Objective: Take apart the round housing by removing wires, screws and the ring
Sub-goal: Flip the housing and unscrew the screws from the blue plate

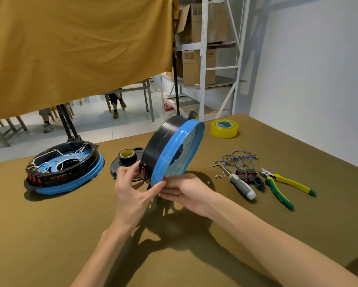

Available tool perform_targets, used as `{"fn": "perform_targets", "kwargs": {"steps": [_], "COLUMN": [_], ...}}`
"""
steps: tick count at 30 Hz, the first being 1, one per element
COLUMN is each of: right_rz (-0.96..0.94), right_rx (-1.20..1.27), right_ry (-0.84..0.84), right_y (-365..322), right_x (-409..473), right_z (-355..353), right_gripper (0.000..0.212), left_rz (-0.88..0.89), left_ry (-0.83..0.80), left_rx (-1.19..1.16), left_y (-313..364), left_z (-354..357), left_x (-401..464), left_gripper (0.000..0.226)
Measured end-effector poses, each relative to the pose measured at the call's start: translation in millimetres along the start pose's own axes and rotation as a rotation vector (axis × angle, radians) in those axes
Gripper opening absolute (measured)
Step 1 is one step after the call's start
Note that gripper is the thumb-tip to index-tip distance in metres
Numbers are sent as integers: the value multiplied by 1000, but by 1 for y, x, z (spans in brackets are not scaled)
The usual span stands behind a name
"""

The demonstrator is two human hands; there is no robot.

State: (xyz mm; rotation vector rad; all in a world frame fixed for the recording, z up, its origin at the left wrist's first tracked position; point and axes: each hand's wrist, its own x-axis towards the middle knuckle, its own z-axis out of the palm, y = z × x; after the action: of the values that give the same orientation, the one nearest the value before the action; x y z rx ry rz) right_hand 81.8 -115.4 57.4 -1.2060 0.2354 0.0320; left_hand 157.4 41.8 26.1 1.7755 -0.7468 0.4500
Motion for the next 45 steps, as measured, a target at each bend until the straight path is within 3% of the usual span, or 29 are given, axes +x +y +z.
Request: {"fn": "perform_targets", "kwargs": {"steps": [3,6,9,13,18,27,38,42,45], "right_rz": [-32,-164,-231,-119,-218,-99,-278,-293,-328], "right_rx": [-3,-264,-342,-217,-415,-429,-517,-641,-858], "right_ry": [-41,47,134,111,211,247,200,344,494], "right_y": [2,5,11,18,21,21,27,21,13], "right_x": [8,15,21,25,31,43,21,12,5], "right_z": [5,9,13,16,25,42,19,-16,-54], "right_gripper": [36,32,27,27,6,22,8,7,6], "left_rz": [-87,-113,-144,-160,-168,-170,-114,-42,-92], "left_ry": [10,-29,-50,-81,-106,-81,-74,-59,-49], "left_rx": [-34,-81,-111,-133,-181,-183,-114,59,99], "left_y": [-6,-11,-16,-24,-30,-28,-29,-32,-30], "left_z": [-4,-8,-10,-14,-18,-18,-13,-8,-1], "left_x": [2,5,5,5,5,0,-3,0,2], "left_gripper": [63,49,60,76,72,69,70,78,75]}}
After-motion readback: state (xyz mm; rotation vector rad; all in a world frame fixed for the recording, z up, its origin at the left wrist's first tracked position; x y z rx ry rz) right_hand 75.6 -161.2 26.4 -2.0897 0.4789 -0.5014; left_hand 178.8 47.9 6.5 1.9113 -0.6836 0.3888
